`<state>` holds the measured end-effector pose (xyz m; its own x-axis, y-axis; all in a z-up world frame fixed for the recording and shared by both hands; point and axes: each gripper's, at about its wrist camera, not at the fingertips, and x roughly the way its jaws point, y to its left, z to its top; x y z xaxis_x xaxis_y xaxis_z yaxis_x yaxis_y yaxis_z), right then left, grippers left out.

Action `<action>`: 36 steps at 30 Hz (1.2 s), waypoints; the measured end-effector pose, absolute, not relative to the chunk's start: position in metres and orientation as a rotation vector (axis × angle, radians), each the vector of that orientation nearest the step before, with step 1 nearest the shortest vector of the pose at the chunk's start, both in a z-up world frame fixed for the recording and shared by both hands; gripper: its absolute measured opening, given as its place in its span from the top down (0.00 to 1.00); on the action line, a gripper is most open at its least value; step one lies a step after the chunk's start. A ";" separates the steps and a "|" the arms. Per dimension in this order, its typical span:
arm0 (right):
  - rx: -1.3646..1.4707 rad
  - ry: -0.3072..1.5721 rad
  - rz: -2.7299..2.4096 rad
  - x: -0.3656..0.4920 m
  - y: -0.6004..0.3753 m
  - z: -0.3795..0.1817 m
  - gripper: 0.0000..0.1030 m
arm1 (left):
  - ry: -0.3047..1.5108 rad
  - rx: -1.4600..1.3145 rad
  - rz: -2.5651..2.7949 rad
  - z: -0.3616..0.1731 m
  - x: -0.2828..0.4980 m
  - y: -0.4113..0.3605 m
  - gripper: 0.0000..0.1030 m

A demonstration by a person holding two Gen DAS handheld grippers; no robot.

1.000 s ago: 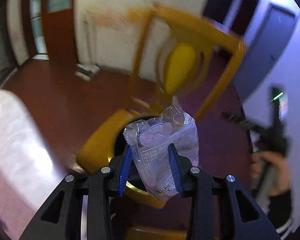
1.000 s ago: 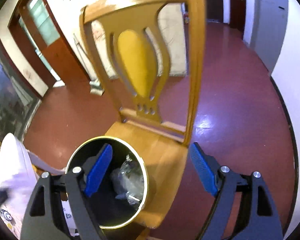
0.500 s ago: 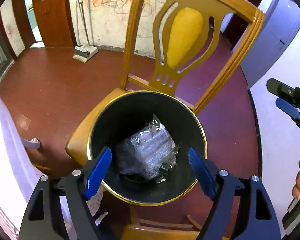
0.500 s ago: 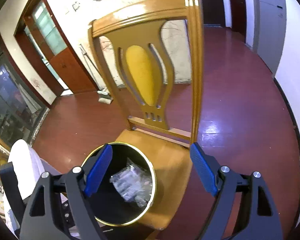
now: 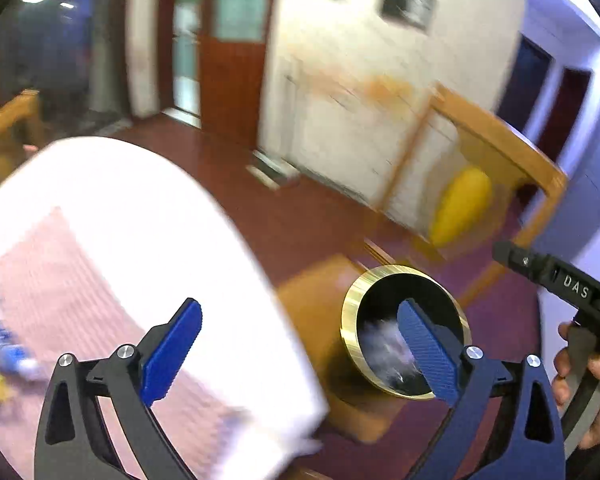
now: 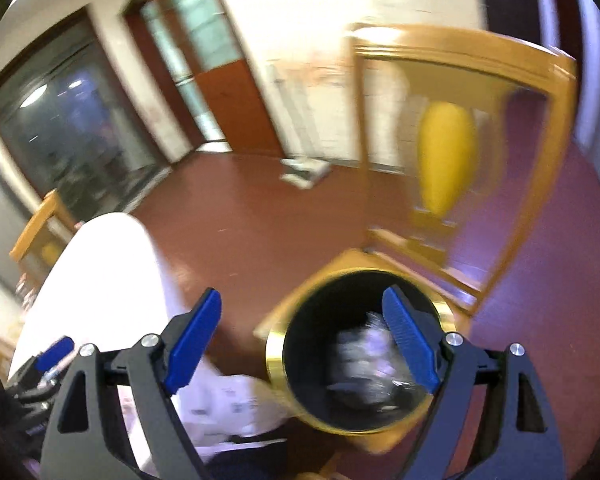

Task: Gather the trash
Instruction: 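Return both tools over the table toward the wrappers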

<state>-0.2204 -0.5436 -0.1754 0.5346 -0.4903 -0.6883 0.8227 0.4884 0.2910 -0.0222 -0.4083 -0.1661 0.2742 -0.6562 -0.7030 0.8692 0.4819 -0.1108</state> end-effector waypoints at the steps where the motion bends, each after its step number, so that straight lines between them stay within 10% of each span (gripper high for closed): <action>1: 0.634 0.569 -0.797 -0.200 -0.532 -0.167 0.20 | 0.747 0.318 -1.020 -0.159 -0.016 -0.396 0.06; 22: 0.229 0.461 0.066 -0.010 -0.249 -0.038 0.17 | 0.426 0.053 -0.097 -0.043 -0.004 0.008 0.06; 36: 0.724 1.051 0.260 0.028 -0.232 -0.168 0.17 | 0.487 0.123 -0.117 -0.081 -0.013 0.026 0.06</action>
